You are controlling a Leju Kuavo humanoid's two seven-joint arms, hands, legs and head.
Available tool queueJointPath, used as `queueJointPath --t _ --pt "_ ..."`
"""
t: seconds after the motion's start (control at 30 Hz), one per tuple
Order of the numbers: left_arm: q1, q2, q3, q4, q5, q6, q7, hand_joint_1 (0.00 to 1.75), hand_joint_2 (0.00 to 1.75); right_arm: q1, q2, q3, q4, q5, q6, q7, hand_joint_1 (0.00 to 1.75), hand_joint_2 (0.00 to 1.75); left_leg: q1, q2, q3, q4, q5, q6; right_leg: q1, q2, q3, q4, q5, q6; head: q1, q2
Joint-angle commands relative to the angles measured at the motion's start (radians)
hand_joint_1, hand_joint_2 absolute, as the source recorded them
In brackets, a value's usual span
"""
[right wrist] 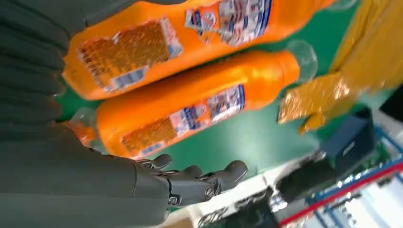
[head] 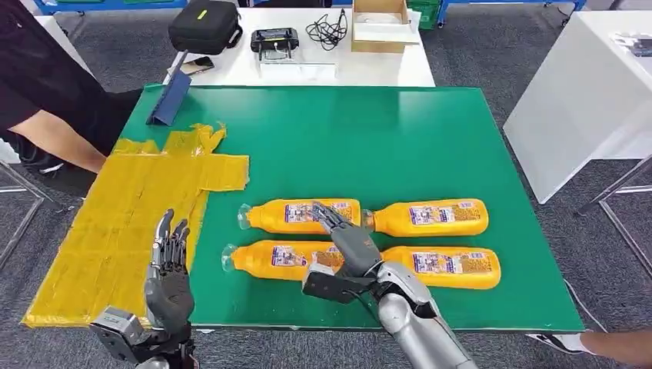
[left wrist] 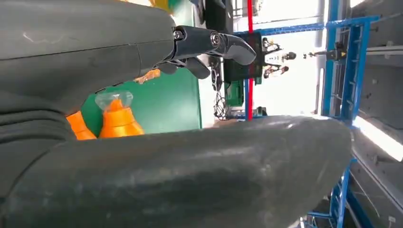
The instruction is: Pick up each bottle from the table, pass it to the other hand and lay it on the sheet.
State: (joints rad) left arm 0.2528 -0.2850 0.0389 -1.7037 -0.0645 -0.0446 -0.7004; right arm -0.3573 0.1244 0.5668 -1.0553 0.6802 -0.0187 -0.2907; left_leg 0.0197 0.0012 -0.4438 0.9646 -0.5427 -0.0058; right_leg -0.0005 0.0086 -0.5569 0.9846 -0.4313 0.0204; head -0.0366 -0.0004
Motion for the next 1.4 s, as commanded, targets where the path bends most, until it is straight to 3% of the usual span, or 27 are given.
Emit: queueJointPath --t 0.03,0.43,0.67,0.8,1.0,1.03,1.07,1.1,1.17,1.27,1.4 --pt "-0.029 0.023 0.008 0.063 0.009 -0.012 0.002 0.00 0.00 -0.127 -0.030 0.130 0.185 -0.056 0.073 -0.021 0.00 1.75 0.000 0.002 0.002 -0.001 0.000 0.001 0.000 0.001 0.001 -0.001 0.001 0.000 0.000 0.000" --pt "-0.023 0.020 0.025 0.062 0.013 -0.023 0.002 0.00 0.00 -0.168 -0.034 0.218 0.203 -0.086 0.131 0.004 0.00 1.75 -0.001 0.001 0.001 -0.001 0.001 0.001 0.000 0.001 0.001 -0.001 0.001 0.000 0.000 0.000" --pt "0.002 0.001 0.071 0.031 0.003 -0.038 0.002 0.00 0.00 -0.256 -0.021 0.359 0.262 -0.024 0.124 0.115 0.00 1.75 0.000 0.003 0.002 -0.002 0.001 0.001 0.000 0.003 0.001 -0.002 0.002 0.000 0.000 0.000" --pt "0.026 -0.016 0.109 0.003 -0.003 -0.063 0.002 0.00 0.00 -0.295 -0.005 0.456 0.323 0.033 0.179 0.195 0.00 1.75 0.000 0.003 0.002 -0.002 0.000 0.001 0.000 0.002 0.001 -0.002 0.001 0.000 0.000 0.000" --pt "0.037 -0.038 0.140 -0.005 -0.014 -0.084 0.002 0.00 0.00 -0.297 0.002 0.537 0.386 0.098 0.190 0.260 0.00 1.75 0.000 0.001 0.002 -0.001 0.000 0.001 0.000 0.000 0.001 -0.001 0.000 0.000 0.000 0.000" --pt "0.037 -0.043 0.147 -0.004 -0.015 -0.087 0.002 0.00 0.00 -0.298 0.003 0.550 0.397 0.110 0.188 0.269 0.12 1.75 0.000 0.000 0.002 -0.002 0.000 0.001 0.000 0.000 0.002 -0.001 0.000 0.000 0.000 0.000" --pt "0.037 -0.045 0.149 -0.001 -0.015 -0.093 0.002 0.00 0.00 -0.296 0.004 0.559 0.406 0.117 0.195 0.278 0.56 1.75 0.000 0.001 0.001 -0.001 0.000 0.001 0.000 0.000 0.001 0.000 0.000 0.000 0.000 0.000" --pt "0.033 -0.045 0.149 -0.007 -0.010 -0.105 0.002 0.00 0.00 -0.298 0.012 0.576 0.417 0.130 0.200 0.285 1.36 1.75 0.000 0.001 0.003 -0.002 0.001 0.001 0.000 0.001 0.002 -0.002 0.001 0.000 0.000 0.000" --pt "0.021 -0.051 0.148 0.005 -0.014 -0.103 0.002 0.00 0.00 -0.301 0.031 0.597 0.422 0.144 0.226 0.307 1.36 1.75 0.000 0.001 0.003 -0.002 0.001 0.001 0.000 0.000 0.002 -0.002 0.001 0.000 0.000 0.000" --pt "0.014 -0.057 0.158 0.012 -0.015 -0.119 0.002 0.00 0.00 -0.299 0.021 0.609 0.424 0.132 0.238 0.310 1.75 1.75 0.000 0.000 0.003 -0.003 0.001 0.001 0.000 0.000 0.002 -0.002 0.001 0.000 0.000 0.000" --pt "0.005 -0.057 0.156 0.021 -0.008 -0.125 0.002 0.00 0.00 -0.299 0.012 0.621 0.440 0.121 0.254 0.299 1.75 1.75 0.000 -0.002 0.005 -0.003 0.001 0.001 0.000 -0.003 0.004 -0.003 0.001 0.000 0.000 0.000"
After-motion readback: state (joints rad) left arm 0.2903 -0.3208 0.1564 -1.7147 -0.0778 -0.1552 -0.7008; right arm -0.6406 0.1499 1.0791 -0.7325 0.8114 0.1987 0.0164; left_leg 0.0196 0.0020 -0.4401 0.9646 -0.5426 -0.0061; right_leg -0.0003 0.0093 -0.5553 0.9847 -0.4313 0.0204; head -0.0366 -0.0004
